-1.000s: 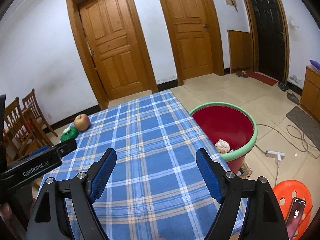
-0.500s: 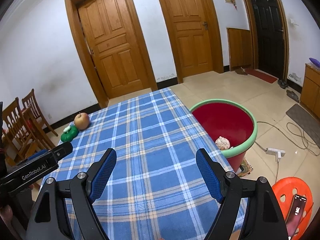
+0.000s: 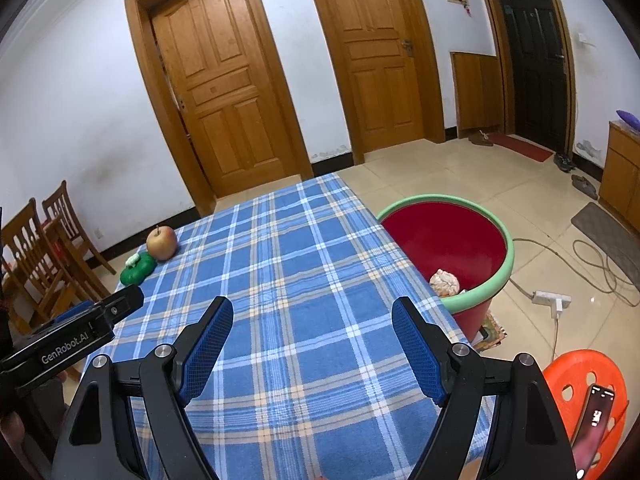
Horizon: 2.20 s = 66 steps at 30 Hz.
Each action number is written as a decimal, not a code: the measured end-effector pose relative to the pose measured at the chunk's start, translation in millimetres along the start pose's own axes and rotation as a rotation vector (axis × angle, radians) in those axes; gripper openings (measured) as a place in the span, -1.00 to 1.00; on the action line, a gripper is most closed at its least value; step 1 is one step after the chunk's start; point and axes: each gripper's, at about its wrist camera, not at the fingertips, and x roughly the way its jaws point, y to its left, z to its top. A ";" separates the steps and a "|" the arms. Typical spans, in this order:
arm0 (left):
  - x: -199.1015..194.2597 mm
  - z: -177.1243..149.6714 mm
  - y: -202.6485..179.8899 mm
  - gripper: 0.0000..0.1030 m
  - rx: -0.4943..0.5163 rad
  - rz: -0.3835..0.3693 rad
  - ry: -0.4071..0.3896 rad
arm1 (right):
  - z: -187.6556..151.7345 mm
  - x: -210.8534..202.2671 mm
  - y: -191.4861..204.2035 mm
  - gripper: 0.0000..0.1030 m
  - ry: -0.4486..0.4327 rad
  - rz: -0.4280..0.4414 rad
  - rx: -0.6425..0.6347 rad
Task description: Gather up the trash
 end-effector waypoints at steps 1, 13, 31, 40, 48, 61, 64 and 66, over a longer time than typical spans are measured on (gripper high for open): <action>-0.1 0.0 -0.1 0.72 0.001 0.000 0.000 | 0.0 0.3 0.0 0.60 0.001 0.000 0.000; 0.4 -0.9 -1.1 0.72 0.000 0.000 0.001 | 0.2 0.4 0.2 0.60 0.002 0.001 0.001; 0.8 -1.3 -3.2 0.72 0.002 0.000 0.002 | -0.9 0.6 0.5 0.60 0.004 -0.001 0.002; 1.3 -1.8 -4.3 0.72 0.004 0.000 0.003 | -2.2 0.1 0.7 0.60 0.005 -0.001 0.001; 1.1 -1.8 -4.2 0.72 0.003 -0.001 0.004 | -1.0 0.6 0.7 0.60 0.006 -0.001 0.002; 1.1 -1.4 -4.1 0.72 0.005 -0.001 0.003 | -2.3 0.7 1.5 0.60 0.006 0.000 0.003; 1.0 -1.2 -4.1 0.72 0.005 -0.001 0.003 | -2.6 0.4 1.6 0.60 0.007 -0.001 0.002; 1.0 -0.8 -3.6 0.72 0.005 0.000 0.003 | -1.7 0.6 1.5 0.60 0.007 0.000 0.003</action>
